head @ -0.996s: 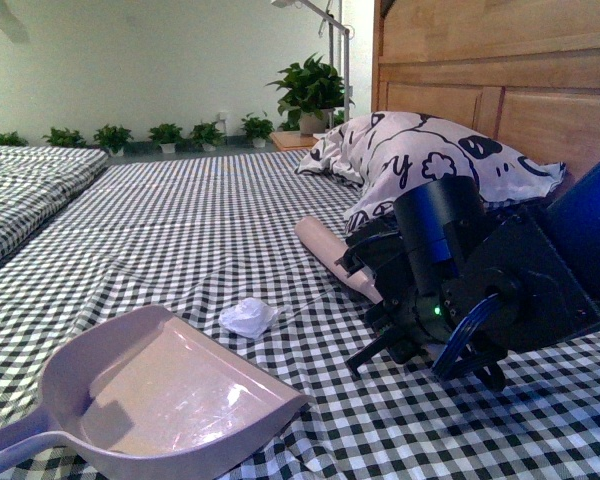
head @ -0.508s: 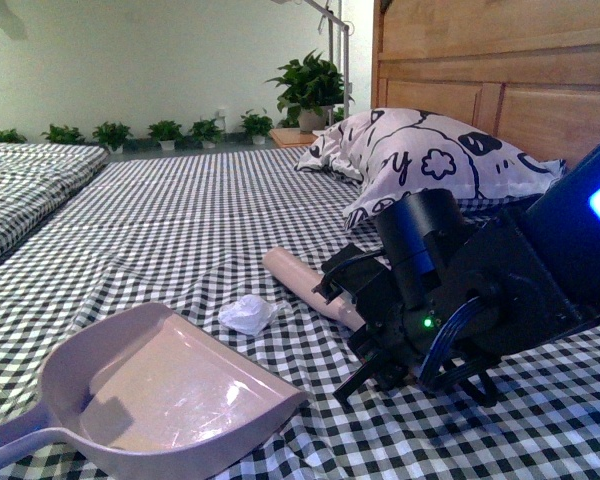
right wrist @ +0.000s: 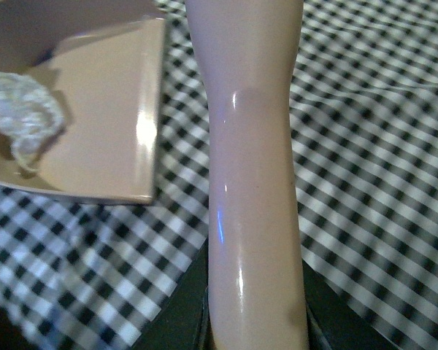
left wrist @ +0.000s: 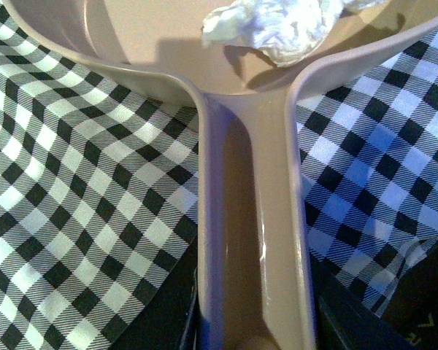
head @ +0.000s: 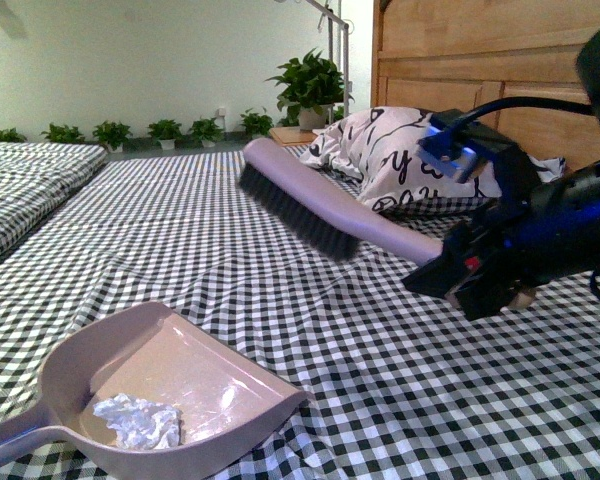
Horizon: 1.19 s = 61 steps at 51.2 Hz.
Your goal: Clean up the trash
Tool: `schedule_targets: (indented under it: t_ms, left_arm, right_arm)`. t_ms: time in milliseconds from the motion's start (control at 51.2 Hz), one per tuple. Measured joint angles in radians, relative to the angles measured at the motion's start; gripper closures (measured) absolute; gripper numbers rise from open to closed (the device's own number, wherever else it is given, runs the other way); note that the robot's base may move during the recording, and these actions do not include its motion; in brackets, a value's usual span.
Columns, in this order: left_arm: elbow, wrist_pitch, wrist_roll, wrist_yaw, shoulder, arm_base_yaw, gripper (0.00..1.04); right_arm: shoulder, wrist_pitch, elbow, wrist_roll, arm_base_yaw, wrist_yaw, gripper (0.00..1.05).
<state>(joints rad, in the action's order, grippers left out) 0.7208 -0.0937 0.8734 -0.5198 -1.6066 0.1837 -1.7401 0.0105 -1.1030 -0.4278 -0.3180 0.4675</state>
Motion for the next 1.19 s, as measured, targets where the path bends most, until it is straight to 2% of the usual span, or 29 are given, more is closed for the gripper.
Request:
schedule_targets:
  t_ms: [176,273,332,430,508,566,820,937,1054,1191]
  left_arm:
    - [0.000,0.000,0.000,-0.001,0.000,0.000,0.78]
    - [-0.003,0.013,-0.003,0.011,0.000,-0.001,0.78]
    - [-0.075,0.243,-0.072,0.120,0.003,-0.005,0.78]
    - [-0.124,0.487,-0.201,0.232,0.002,0.004,0.78]
    - [-0.127,0.576,-0.285,0.266,0.002,0.021,0.78]
    - [-0.127,0.629,-0.366,0.330,0.008,0.032,0.78]
    - [-0.152,0.674,-0.533,0.449,0.104,0.047,0.78]
    - [-0.178,0.684,-0.576,0.489,0.198,0.047,0.78]
    - [-0.237,0.685,-0.607,0.506,0.326,0.039,0.78]
    - [-0.319,0.645,-0.633,0.515,0.474,0.028,0.78]
  right_arm:
    - [0.011,0.170,0.081,0.090,0.057,-0.144,0.86]
    - [0.058,0.236,0.143,0.167,0.113,-0.169,0.86]
    - [0.109,0.247,0.185,0.198,0.155,-0.163,0.86]
    - [0.186,0.259,0.241,0.237,0.208,-0.125,0.86]
    - [0.239,0.260,0.272,0.264,0.238,-0.100,0.86]
    - [0.302,0.261,0.302,0.293,0.272,-0.068,0.86]
    - [0.484,0.249,0.373,0.410,0.354,0.021,0.86]
    - [0.569,0.248,0.405,0.481,0.360,0.054,0.86]
    - [0.681,0.237,0.439,0.583,0.335,0.053,0.86]
    - [0.795,0.200,0.457,0.690,0.266,-0.005,0.86]
